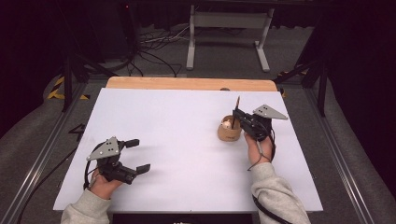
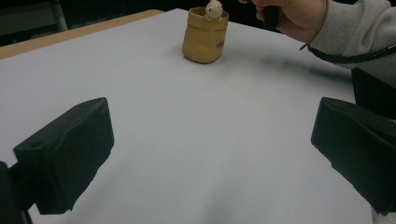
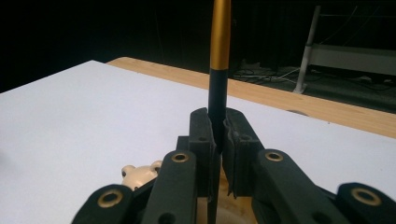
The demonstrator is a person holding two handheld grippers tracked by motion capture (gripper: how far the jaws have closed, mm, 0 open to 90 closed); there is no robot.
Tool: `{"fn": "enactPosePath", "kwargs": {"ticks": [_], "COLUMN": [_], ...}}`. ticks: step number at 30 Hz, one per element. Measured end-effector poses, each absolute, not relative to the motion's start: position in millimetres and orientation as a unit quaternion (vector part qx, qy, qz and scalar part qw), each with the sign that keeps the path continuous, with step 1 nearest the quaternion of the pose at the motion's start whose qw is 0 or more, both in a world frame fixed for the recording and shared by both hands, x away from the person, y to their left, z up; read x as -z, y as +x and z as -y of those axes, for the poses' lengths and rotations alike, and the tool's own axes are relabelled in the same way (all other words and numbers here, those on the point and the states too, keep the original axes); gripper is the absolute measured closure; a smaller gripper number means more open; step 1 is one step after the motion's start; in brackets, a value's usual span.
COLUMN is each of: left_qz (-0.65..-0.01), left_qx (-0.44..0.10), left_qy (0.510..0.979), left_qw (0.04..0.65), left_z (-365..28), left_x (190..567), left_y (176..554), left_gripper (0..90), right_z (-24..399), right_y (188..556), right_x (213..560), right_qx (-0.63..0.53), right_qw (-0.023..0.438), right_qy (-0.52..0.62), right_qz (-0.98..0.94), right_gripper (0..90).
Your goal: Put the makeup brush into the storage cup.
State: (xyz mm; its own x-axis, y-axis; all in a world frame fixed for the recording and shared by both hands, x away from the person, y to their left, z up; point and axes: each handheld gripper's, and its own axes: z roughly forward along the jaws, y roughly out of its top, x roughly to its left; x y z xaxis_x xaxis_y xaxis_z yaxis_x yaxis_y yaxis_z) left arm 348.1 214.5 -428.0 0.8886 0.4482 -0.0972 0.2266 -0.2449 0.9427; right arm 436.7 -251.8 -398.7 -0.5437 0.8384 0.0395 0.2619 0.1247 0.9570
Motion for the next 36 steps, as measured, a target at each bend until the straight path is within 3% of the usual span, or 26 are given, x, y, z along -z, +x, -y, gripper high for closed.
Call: {"fn": "enactPosePath", "kwargs": {"ticks": [12, 15, 23, 36], "left_qz": [-0.215, -0.221, -0.232, -0.242], "left_qx": [-0.098, -0.104, -0.11, -0.11], "left_qy": [0.782, 0.775, 0.763, 0.749], "left_qw": [0.577, 0.583, 0.594, 0.607], "left_z": [-214, -215, -219, -222], "left_x": [428, 427, 427, 430], "left_y": [347, 346, 340, 329], "left_gripper": [0.0, 0.0, 0.0, 0.0], "right_z": [263, 264, 268, 278], "right_y": [432, 427, 409, 368], "right_x": [391, 386, 372, 369], "right_qx": [-0.556, -0.566, -0.589, -0.613], "right_qw": [0.27, 0.267, 0.258, 0.249], "right_qy": [0.394, 0.381, 0.342, 0.274], "right_qz": [-0.681, -0.681, -0.685, -0.698], "right_gripper": [43.3, 29.5, 6.3, 0.6]}}
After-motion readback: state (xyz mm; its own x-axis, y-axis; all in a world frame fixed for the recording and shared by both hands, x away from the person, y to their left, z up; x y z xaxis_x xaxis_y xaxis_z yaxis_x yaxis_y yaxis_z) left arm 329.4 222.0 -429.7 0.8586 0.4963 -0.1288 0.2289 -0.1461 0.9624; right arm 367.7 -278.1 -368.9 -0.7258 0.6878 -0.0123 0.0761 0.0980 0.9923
